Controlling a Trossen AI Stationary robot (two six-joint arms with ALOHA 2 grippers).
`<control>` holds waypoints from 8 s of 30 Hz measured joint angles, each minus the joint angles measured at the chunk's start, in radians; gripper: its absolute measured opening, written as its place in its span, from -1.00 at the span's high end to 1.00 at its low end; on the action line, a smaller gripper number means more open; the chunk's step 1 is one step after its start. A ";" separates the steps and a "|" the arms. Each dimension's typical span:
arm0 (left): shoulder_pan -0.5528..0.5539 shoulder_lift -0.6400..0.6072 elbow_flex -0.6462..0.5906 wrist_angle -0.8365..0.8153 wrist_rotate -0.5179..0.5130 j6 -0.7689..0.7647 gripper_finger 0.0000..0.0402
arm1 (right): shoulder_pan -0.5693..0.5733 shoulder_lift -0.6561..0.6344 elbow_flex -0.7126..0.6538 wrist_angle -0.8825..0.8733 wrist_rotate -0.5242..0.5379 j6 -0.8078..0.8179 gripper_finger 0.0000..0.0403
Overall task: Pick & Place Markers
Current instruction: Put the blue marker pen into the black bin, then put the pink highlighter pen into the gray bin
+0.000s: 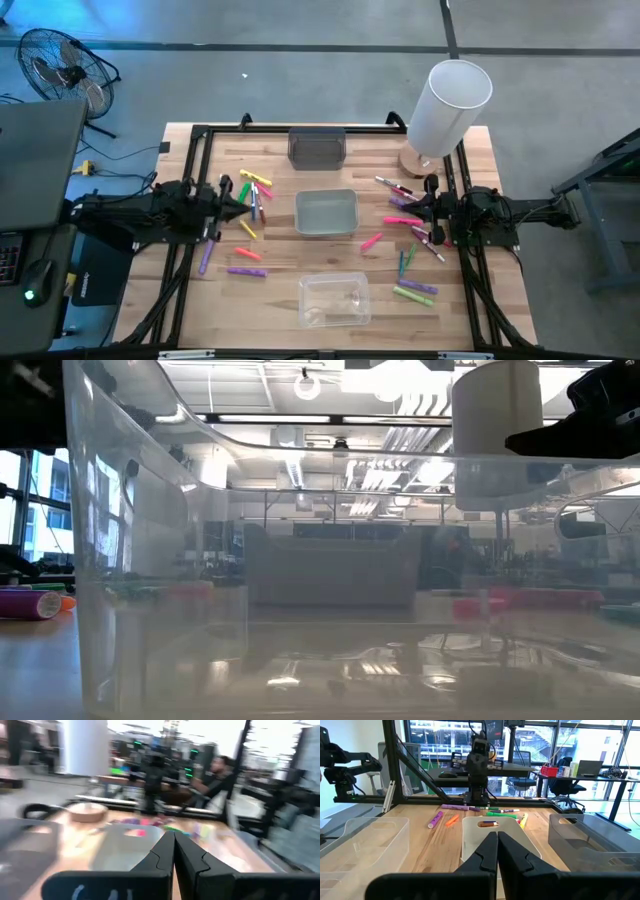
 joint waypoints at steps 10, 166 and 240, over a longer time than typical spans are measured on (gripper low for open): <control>0.000 0.213 0.210 -0.031 -0.137 0.035 1.00 | 0.000 0.000 0.000 0.000 0.000 0.000 1.00; 0.847 1.568 1.490 -0.595 0.374 0.123 0.89 | 0.000 0.000 0.000 0.000 0.000 0.000 1.00; -0.121 0.956 0.761 -0.521 -0.329 -0.546 1.00 | 0.000 0.001 0.000 0.023 0.002 0.052 1.00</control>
